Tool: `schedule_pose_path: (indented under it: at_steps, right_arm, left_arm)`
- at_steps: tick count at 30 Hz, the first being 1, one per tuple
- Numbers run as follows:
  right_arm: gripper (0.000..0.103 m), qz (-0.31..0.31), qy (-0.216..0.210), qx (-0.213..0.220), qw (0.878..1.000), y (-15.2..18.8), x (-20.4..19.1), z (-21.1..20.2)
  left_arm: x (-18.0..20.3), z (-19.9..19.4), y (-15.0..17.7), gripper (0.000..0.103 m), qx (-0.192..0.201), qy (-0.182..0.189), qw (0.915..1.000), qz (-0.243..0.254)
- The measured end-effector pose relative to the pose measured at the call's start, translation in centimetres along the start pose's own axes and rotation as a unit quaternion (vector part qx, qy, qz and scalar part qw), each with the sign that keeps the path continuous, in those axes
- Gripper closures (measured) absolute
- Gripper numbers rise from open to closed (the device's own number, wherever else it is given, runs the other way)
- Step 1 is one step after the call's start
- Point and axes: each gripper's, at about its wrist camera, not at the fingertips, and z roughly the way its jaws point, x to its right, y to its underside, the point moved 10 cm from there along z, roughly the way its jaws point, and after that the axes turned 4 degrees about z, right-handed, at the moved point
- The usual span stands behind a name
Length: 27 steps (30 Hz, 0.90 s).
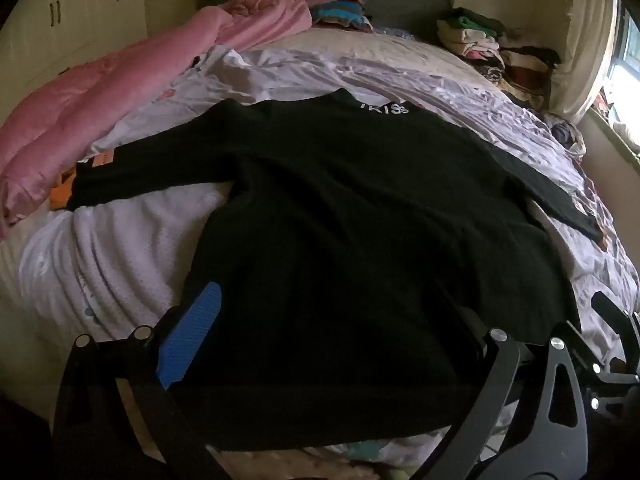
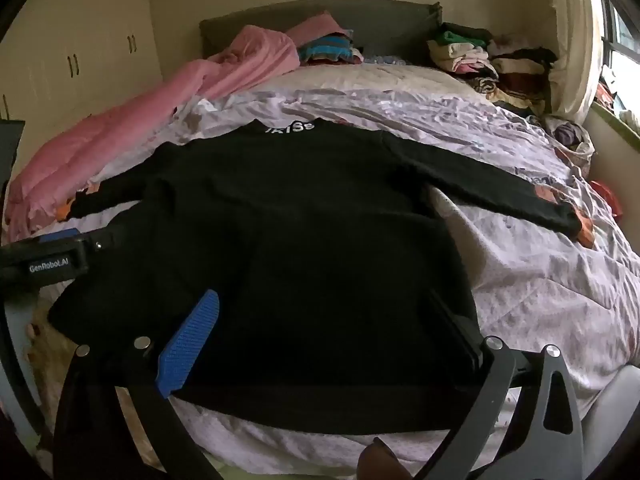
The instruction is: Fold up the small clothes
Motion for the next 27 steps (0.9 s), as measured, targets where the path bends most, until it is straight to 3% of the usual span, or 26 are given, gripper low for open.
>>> schedule_pose_path:
  at_steps: [10, 27]
  right_arm:
    - [0.004, 0.005, -0.002, 0.002, 1.000, -1.2, -0.1, -0.7]
    - [0.004, 0.006, 0.005, 0.013, 1.000, -0.4, -0.2, -0.8]
  left_arm:
    - [0.8, 0.2, -0.2, 0.009, 0.003, 0.000, 1.0000, 0.001]
    - [1.3, -0.3, -0.3, 0.009, 0.005, 0.003, 1.0000, 0.003]
